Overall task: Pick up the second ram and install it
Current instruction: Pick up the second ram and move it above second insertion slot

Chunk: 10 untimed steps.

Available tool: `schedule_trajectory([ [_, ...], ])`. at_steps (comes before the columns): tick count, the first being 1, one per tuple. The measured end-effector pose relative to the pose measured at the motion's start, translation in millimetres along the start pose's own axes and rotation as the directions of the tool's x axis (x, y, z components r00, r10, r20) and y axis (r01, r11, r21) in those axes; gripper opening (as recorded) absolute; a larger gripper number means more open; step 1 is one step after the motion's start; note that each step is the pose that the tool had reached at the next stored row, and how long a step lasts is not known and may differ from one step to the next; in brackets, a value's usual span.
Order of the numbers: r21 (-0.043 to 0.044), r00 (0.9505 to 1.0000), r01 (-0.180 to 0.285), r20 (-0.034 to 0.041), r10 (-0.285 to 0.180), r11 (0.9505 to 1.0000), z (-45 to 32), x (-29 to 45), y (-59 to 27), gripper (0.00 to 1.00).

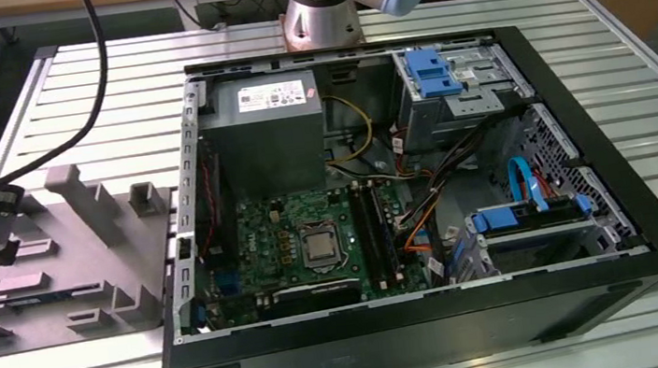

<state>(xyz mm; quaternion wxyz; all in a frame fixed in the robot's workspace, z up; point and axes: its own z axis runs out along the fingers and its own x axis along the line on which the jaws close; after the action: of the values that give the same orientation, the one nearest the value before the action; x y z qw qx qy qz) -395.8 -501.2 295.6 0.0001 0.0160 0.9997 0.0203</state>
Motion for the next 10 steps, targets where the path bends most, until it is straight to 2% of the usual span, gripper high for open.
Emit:
schedule_trajectory([
  [5, -0.0001, 0.9969, 0.079, -0.0032, -0.079, 0.9969, 0.5, 0.2, 0.0, 0.11],
  [7, -0.0001, 0.9934, 0.115, -0.0047, -0.115, 0.9934, 0.6, 0.3, 0.0, 0.11],
  [10, -0.0005, 0.9855, 0.169, -0.0069, -0.169, 0.9856, 1.0, 0.3, 0.0, 0.11],
])
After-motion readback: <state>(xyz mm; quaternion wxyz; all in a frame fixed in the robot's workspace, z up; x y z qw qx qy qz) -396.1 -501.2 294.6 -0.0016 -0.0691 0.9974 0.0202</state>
